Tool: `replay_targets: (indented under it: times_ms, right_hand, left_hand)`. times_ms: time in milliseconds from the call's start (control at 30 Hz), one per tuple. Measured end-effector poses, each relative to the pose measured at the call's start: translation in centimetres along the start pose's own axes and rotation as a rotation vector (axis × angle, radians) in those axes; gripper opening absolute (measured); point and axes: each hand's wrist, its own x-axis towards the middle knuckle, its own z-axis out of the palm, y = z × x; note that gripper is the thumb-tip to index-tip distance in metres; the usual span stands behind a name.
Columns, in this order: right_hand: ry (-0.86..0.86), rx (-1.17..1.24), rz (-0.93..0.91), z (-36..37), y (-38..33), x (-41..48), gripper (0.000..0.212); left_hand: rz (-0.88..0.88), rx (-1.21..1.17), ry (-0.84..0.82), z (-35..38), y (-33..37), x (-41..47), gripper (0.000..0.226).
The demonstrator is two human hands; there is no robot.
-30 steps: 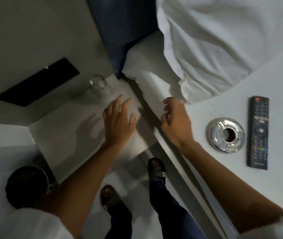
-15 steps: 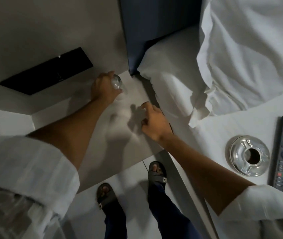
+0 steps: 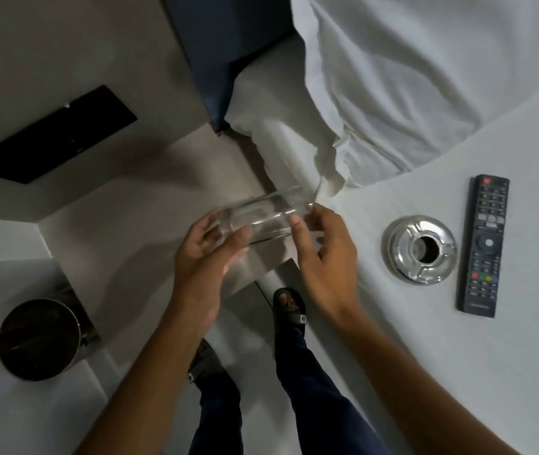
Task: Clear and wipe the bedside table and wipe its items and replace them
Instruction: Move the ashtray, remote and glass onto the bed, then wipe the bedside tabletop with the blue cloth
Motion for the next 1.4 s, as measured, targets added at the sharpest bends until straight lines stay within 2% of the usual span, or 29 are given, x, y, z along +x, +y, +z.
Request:
replay_targets:
  times_ms: [133,333,433,500,633,733,833,900,1100,1200,1400]
  right_hand:
    - [0.155,-0.012,0.018,-5.4,0.0,0.1,0.037]
    - [0.337,-0.182,0.012,-12.7,2.0,3.4,0.034]
    - [0.339,-0.299,0.058,-15.3,3.6,5.6,0.038]
    - [0.268,-0.382,0.098,-16.3,4.7,6.8,0.042]
    - [0.193,-0.444,0.118,-17.0,5.7,7.2,0.051]
    - [0.279,-0.397,0.053,-16.7,5.0,5.8,0.057]
    - [0.330,-0.351,-0.078,-14.8,3.3,3.3,0.049]
    - [0.237,-0.334,-0.105,-12.2,1.7,1.0,0.051]
    - [-0.334,-0.299,0.043,-3.7,-2.0,-5.4,0.061]
    - [-0.585,-0.256,0.076,1.8,-4.4,-9.9,0.057]
    - [-0.937,-0.221,0.003,10.3,-8.2,-22.3,0.038]
  left_hand:
    - [-0.003,-0.009,-0.128,5.2,-1.8,-1.6,0.059]
    - [0.134,0.433,-0.212,14.6,-3.4,-0.8,0.066]
    - [0.221,0.597,-0.232,18.7,-4.4,0.1,0.067]
    - [0.210,0.638,-0.239,20.1,-5.1,0.4,0.067]
    - [0.199,0.676,-0.240,20.0,-5.8,-0.4,0.060]
    - [0.219,0.660,-0.182,17.7,-5.8,-1.2,0.057]
    - [0.196,0.663,-0.139,13.9,-6.2,-1.9,0.048]
    - [0.208,0.688,-0.099,10.2,-6.3,-2.5,0.047]
    - [0.294,0.806,0.104,-2.9,-5.4,-6.3,0.043]
    - [0.271,0.758,0.308,-11.1,-4.9,-10.8,0.038]
    - [0.203,0.588,0.673,-22.6,-5.7,-23.8,0.032]
